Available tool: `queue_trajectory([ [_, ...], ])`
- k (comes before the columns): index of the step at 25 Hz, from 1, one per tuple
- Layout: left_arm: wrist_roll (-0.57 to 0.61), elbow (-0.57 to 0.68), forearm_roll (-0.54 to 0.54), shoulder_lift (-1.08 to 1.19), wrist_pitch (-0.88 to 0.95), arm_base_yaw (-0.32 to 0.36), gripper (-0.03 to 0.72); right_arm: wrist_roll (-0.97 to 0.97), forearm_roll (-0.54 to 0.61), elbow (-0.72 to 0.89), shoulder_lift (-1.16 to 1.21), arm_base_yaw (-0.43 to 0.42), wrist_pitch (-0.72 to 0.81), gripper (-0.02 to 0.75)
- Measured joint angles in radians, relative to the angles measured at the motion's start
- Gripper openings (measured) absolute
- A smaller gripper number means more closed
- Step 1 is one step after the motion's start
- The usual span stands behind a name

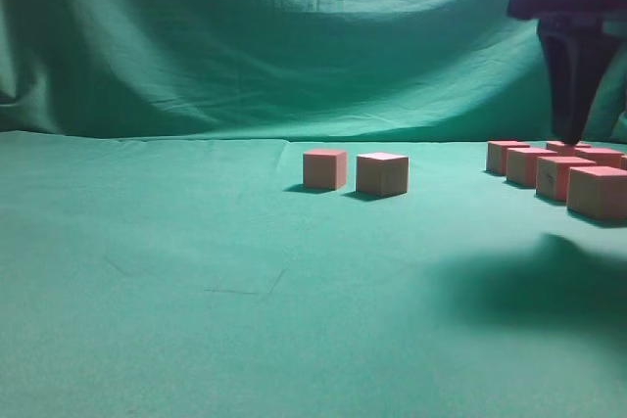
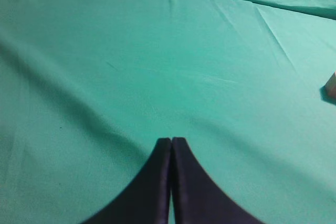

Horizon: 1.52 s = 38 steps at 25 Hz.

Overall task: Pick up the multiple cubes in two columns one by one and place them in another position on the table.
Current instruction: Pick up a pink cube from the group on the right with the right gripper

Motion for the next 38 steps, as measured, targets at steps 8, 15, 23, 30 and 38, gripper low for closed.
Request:
queue_trajectory([
  [8,0.0,0.0,0.0,0.0,0.0,0.0,0.0,0.002,-0.014,0.0,0.077,-0.022,-0.087,0.507],
  [15,0.0,0.0,0.0,0.0,0.0,0.0,0.0,-0.015,-0.017,0.0,0.115,-0.044,-0.131,0.477],
  [23,0.0,0.0,0.0,0.0,0.0,0.0,0.0,-0.032,-0.017,0.0,0.148,-0.044,-0.153,0.477],
  [30,0.0,0.0,0.0,0.0,0.0,0.0,0.0,-0.034,-0.017,0.0,0.173,-0.044,-0.159,0.289],
  [38,0.0,0.0,0.0,0.0,0.0,0.0,0.0,-0.122,0.025,-0.143,0.173,-0.009,0.049,0.265],
])
